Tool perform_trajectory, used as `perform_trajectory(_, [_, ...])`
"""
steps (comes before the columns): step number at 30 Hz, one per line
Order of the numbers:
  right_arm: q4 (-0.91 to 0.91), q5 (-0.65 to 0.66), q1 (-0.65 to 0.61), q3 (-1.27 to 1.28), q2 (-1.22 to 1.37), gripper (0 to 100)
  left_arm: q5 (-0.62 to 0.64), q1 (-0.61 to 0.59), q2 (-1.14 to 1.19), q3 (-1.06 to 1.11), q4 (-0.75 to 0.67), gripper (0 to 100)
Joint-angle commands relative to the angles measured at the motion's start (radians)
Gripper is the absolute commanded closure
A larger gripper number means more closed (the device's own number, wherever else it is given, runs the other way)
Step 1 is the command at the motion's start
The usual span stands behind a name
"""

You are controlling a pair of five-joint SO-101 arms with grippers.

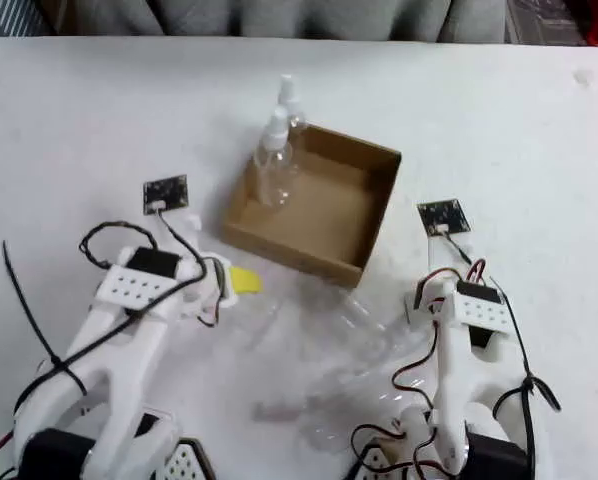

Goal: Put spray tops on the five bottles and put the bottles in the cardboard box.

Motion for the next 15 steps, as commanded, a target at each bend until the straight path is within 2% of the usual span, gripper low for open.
perform_trajectory(1, [-0.012, 0.0, 0.01, -0.04, 0.002, 98.2, 0.026, 0.01, 0.041, -0.061, -0.061, 65])
perform_trajectory(6, [-0.012, 0.0, 0.01, -0.04, 0.002, 98.2, 0.023, 0.008, 0.128, -0.075, -0.129, 65])
perform_trajectory(15, [-0.012, 0.002, 0.01, -0.04, 0.002, 98.2, 0.021, 0.008, 0.229, -0.124, -0.104, 65])
